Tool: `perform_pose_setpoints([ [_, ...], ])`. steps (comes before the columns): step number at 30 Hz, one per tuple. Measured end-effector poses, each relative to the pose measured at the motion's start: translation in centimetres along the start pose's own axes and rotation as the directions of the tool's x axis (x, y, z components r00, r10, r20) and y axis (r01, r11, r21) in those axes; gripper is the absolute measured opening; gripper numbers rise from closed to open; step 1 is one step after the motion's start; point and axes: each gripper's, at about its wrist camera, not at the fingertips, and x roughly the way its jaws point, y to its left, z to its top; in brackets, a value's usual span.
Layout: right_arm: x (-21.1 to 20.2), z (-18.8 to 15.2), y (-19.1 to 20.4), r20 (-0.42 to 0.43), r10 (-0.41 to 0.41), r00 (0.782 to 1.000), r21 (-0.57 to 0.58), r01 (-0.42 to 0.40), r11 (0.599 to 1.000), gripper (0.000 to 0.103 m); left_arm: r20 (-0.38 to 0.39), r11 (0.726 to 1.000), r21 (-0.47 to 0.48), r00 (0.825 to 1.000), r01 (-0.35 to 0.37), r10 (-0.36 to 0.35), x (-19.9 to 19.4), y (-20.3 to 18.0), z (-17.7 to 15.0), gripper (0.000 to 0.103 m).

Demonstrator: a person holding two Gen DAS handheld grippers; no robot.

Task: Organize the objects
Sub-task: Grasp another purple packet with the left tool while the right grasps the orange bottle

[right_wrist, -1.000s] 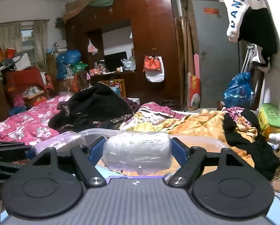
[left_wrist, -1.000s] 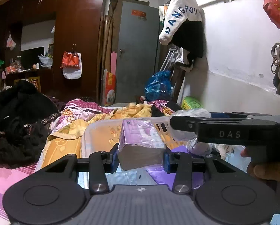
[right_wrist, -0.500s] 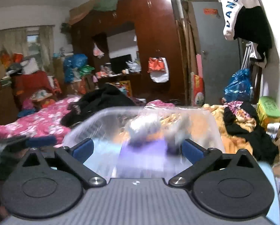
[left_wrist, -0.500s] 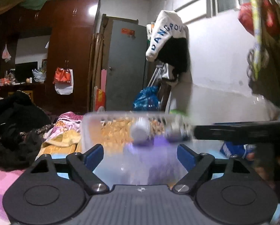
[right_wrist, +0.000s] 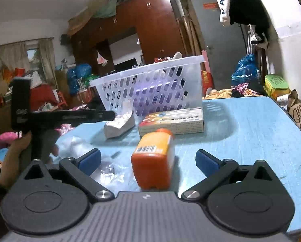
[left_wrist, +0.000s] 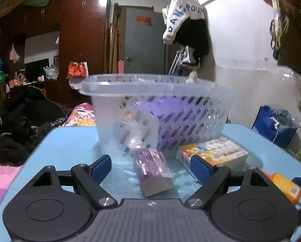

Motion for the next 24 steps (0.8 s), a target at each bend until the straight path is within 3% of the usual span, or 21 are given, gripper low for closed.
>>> perform_pose_setpoints([
  [3, 0.0, -0.2, -0.1, 0.011, -0.007, 1.0, -0.007, 0.007, 1.0, 0.092, -0.021, 0.998, 0.032, 0.998, -0.052, 0.053, 0.1, -0.7, -0.3, 0.088],
  [10, -0.2, -1.2, 0.0, 0.005, -0.036, 0.999, -0.027, 0.036, 0.999, 0.076, -0.113, 0.996, 0.05, 0.991, -0.067, 0.073, 1.5, -1.3, -0.2, 0.088],
  [15, 0.1, -1.4, 0.3, 0.005, -0.054, 0.999, -0.048, 0.054, 0.997, 0.064, -0.193, 0.992, 0.088, 0.976, -0.087, 0.102, 2.9, -2.0, -0.1, 0.087],
  [19, 0.3, -1.4, 0.2, -0.005, -0.043, 0.999, -0.054, 0.042, 0.998, 0.052, -0.221, 0.987, 0.123, 0.967, -0.099, 0.124, 3.4, -2.7, -0.2, 0.074],
  [22, 0.4, -1.4, 0.3, 0.0, -0.045, 0.999, -0.069, 0.045, 0.997, 0.049, -0.211, 0.987, 0.116, 0.968, -0.116, 0.138, 3.1, -2.5, -0.3, 0.053],
  [24, 0.3, -1.5, 0.2, 0.013, -0.052, 0.999, -0.066, 0.052, 0.996, 0.048, -0.205, 0.988, 0.111, 0.97, -0.106, 0.127, 2.9, -2.4, -0.4, 0.049],
])
